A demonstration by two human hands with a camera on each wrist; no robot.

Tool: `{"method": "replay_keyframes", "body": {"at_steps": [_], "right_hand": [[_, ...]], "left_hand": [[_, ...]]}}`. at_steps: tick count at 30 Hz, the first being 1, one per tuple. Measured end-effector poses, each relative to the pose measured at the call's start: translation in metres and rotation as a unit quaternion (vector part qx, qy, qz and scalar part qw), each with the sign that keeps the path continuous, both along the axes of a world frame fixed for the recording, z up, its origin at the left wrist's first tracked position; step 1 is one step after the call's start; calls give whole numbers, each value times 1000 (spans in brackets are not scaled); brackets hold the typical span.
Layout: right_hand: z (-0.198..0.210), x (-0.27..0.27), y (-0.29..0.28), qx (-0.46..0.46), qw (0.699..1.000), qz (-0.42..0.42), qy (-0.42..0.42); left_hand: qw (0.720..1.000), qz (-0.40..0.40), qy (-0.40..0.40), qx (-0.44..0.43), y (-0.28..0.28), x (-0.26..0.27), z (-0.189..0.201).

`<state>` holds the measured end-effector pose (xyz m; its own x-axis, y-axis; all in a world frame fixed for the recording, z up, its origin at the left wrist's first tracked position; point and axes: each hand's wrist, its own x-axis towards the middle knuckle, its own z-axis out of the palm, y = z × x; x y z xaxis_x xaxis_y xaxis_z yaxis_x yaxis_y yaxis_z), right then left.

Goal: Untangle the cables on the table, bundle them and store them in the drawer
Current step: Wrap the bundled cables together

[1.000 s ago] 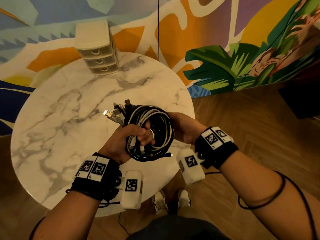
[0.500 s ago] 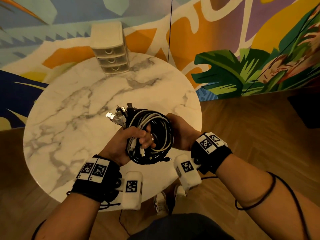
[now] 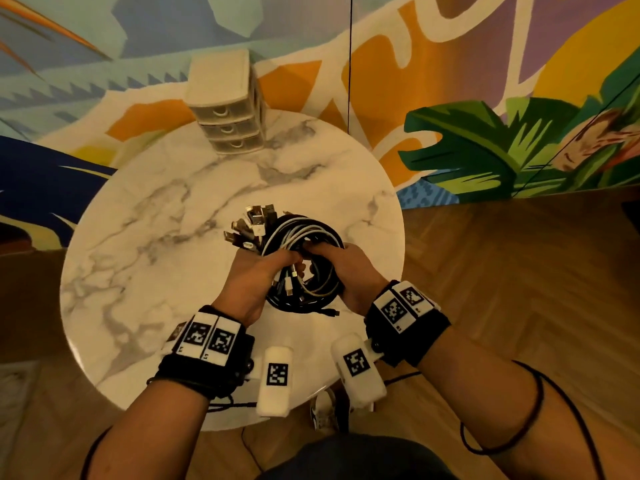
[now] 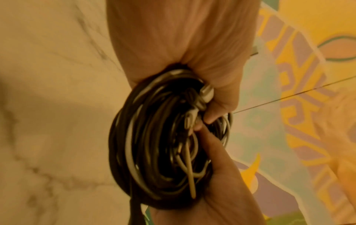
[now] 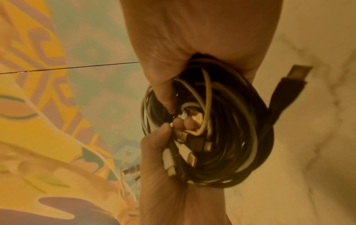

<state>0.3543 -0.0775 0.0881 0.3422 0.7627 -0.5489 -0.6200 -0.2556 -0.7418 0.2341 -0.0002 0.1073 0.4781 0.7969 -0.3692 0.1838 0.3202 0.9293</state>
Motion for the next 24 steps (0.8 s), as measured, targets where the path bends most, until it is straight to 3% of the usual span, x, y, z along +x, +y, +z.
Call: {"method": "replay_keyframes", "body": {"at_steps": [6,12,22,24], "right_hand": [[-3,25,8,-46,998,-14,-41],[-11,27,31,-61,998,3,-19],[-19,21,131,-36,977,207,-44],[-25,21,164,-47,975,211,-54]], "left_hand": [[998,60,23,6,-6,25,-12],[996,84,42,-8,10,27,-15],[976,173,-37,-124,95,-5,-20],[973,184,-55,-126,125,-17,-17]]}}
